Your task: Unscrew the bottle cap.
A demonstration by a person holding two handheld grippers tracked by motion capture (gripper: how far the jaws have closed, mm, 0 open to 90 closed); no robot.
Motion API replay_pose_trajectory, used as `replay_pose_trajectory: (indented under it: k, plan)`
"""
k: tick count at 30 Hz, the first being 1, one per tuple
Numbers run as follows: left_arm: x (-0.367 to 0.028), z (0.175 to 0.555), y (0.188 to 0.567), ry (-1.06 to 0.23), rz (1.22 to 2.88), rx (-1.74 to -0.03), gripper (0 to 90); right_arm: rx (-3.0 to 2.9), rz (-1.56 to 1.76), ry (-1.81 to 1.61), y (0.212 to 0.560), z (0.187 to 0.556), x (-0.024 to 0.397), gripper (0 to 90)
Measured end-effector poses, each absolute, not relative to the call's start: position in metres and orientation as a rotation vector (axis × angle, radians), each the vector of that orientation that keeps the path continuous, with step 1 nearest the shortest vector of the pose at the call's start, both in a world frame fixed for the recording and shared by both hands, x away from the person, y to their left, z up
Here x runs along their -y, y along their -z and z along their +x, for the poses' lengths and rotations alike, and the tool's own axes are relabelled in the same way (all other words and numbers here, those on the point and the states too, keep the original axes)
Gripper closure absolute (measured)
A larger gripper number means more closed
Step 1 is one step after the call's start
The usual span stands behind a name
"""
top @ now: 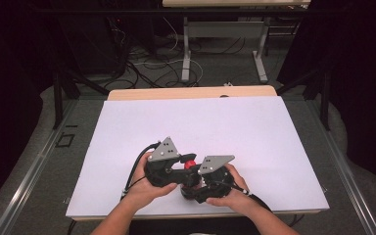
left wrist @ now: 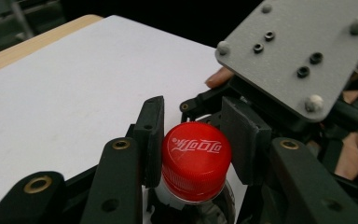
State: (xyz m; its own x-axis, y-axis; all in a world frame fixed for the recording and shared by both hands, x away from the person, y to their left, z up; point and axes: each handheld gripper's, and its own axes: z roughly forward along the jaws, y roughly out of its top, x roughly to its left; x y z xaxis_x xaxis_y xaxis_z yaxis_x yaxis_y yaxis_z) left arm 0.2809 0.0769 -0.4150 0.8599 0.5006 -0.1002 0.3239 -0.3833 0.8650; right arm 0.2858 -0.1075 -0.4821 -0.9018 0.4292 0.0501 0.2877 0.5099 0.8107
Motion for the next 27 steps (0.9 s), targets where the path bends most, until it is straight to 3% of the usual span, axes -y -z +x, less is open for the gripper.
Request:
replay_pose_trajectory:
  k: [7, 10, 12, 17, 27]
  plan:
    - [-0.067, 0.273, 0.414, -0.294, 1.979, -0.774, 60.4, -2.571, 0.665, -1.312, 0.483, 0.286, 0.107, 29.4]
    - [-0.070, 0.275, 0.413, -0.257, 1.961, -0.759, 55.1, -2.568, 0.675, -1.321, 0.483, 0.287, 0.108, 29.4]
    - [-0.072, 0.276, 0.412, -0.248, 1.955, -0.740, 46.0, -2.573, 0.668, -1.323, 0.483, 0.288, 0.109, 29.4]
    - [-0.083, 0.278, 0.410, -0.194, 1.965, -0.687, 40.3, -2.566, 0.663, -1.333, 0.482, 0.289, 0.110, 29.4]
    - [-0.101, 0.288, 0.406, -0.067, 2.015, -0.442, 47.1, -2.595, 0.587, -1.357, 0.481, 0.286, 0.109, 29.4]
